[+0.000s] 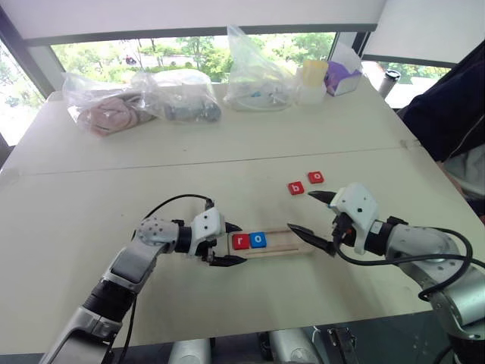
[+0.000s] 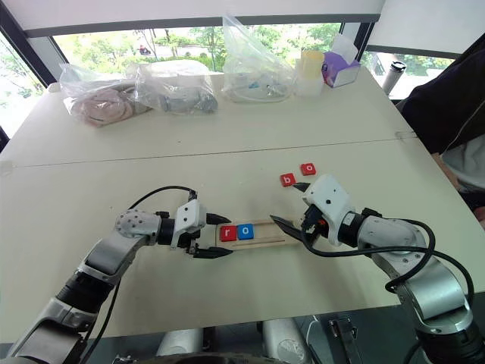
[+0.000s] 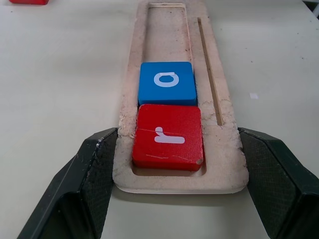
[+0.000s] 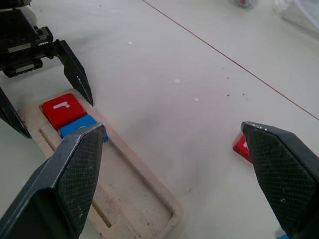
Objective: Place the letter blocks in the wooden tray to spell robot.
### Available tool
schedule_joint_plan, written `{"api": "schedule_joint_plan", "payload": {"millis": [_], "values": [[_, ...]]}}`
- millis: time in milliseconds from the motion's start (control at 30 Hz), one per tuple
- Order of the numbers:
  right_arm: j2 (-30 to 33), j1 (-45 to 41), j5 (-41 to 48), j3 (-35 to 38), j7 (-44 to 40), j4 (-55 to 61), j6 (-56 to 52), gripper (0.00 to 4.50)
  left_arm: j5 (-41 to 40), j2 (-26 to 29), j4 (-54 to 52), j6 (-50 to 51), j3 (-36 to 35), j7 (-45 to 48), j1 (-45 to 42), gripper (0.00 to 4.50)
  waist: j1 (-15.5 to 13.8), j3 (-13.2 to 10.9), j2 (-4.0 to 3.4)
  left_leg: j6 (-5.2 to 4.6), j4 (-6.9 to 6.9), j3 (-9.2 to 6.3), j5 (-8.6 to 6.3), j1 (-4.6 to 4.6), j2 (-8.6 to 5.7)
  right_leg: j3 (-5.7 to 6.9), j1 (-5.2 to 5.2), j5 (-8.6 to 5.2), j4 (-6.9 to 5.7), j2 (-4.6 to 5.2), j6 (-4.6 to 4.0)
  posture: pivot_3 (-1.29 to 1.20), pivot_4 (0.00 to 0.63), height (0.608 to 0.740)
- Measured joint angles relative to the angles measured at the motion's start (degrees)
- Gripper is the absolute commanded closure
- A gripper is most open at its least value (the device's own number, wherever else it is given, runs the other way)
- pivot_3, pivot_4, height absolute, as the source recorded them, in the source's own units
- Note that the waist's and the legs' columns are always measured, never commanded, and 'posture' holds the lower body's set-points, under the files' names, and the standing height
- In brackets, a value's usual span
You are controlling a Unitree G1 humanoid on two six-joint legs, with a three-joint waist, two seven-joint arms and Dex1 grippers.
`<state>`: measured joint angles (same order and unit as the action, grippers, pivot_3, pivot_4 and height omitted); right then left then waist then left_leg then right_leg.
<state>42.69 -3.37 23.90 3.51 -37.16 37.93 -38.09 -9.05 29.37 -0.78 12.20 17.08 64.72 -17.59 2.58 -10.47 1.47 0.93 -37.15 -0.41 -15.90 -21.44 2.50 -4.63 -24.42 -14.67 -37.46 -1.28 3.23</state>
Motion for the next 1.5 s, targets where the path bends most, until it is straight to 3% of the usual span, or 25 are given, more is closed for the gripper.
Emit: {"api": "schedule_joint_plan", "payload": {"millis": [233, 267, 300, 567, 1000, 1433, 1467, 1500], "values": [[-0.7, 0.0, -0.1, -0.6, -0.2, 0.0, 0.0, 0.0, -1.0, 0.9, -0.3, 0.1, -0.1, -0.8, 0.5, 1.37, 0.0, 0.0, 0.0, 0.0, 0.0, 0.01, 0.0, 0.01, 0.0, 0.0, 0.0, 0.0, 0.0, 0.0, -0.02, 0.0, 0.15, 0.74], [-0.9, -0.1, -0.1, -0.7, -0.2, 0.0, 0.0, 0.0, -1.2, 0.9, -0.3, 0.3, -0.1, -0.9, 0.5, 0.33, 0.0, 0.0, 0.0, 0.0, 0.0, 0.0, 0.0, 0.0, 0.0, 0.0, 0.0, -0.01, 0.0, 0.0, -0.03, 0.0, 0.15, 0.74], [-1.3, -0.2, -0.1, -0.8, 0.1, 0.0, 0.0, 0.0, -1.6, 1.0, -0.5, 0.8, -0.1, -0.8, 0.5, 0.02, 0.0, 0.0, 0.0, 0.0, 0.0, 0.0, 0.0, 0.01, 0.0, 0.0, 0.0, -0.01, 0.0, 0.0, -0.02, 0.0, 0.15, 0.74], [-7.4, -4.9, -4.9, -3.1, 8.6, -6.4, -1.5, 0.0, -3.3, 3.5, -3.5, 2.6, -2.4, -2.3, 3.6, 0.02, 0.3, 0.0, -0.02, 0.0, 0.02, 0.02, 0.0, 0.03, 0.05, 0.0, -0.02, -0.03, -0.02, 0.0, -0.17, 0.0, 0.15, 0.74], [-21.3, -16.5, -8.3, -6.3, 21.1, -20.4, -12.7, 0.0, -10.9, 14.5, -7.4, 10.4, -14.8, -2.3, 9.2, 0.02, 1.3, 0.0, -0.05, 0.0, 0.1, 0.03, 0.0, -0.09, 0.18, 0.02, -0.18, -0.02, -0.06, -0.03, -0.22, 0.0, 0.15, 0.74], [-26.9, -20.7, -13.6, -8.3, 25.9, -29.7, -12.7, 0.0, -20.5, 14.3, -18.6, 19.5, -17.0, -3.5, 8.6, 0.02, 1.4, -0.1, -0.06, 0.0, 0.11, 0.04, 0.0, -0.12, 0.09, 0.0, -0.19, 0.13, -0.01, 0.02, -0.22, 0.0, 0.15, 0.74], [-27.5, -20.9, -13.8, -8.2, 26.2, -29.9, -12.7, 0.54, -20.9, 14.5, -18.9, 19.9, -17.0, -3.5, 8.6, 0.0, 1.4, -0.1, -0.06, 0.0, 0.12, 0.04, 0.0, -0.11, 0.09, 0.0, -0.19, 0.12, -0.01, 0.02, -0.22, 0.0, 0.15, 0.74], [-27.9, -21.1, -13.9, -8.2, 26.4, -30.2, -12.7, 0.78, -21.0, 14.5, -19.1, 20.0, -17.0, -3.6, 8.5, 0.0, 1.4, -0.1, -0.06, 0.0, 0.11, 0.04, 0.0, -0.11, 0.1, 0.0, -0.19, 0.12, -0.01, 0.02, -0.22, 0.0, 0.15, 0.74]]}}
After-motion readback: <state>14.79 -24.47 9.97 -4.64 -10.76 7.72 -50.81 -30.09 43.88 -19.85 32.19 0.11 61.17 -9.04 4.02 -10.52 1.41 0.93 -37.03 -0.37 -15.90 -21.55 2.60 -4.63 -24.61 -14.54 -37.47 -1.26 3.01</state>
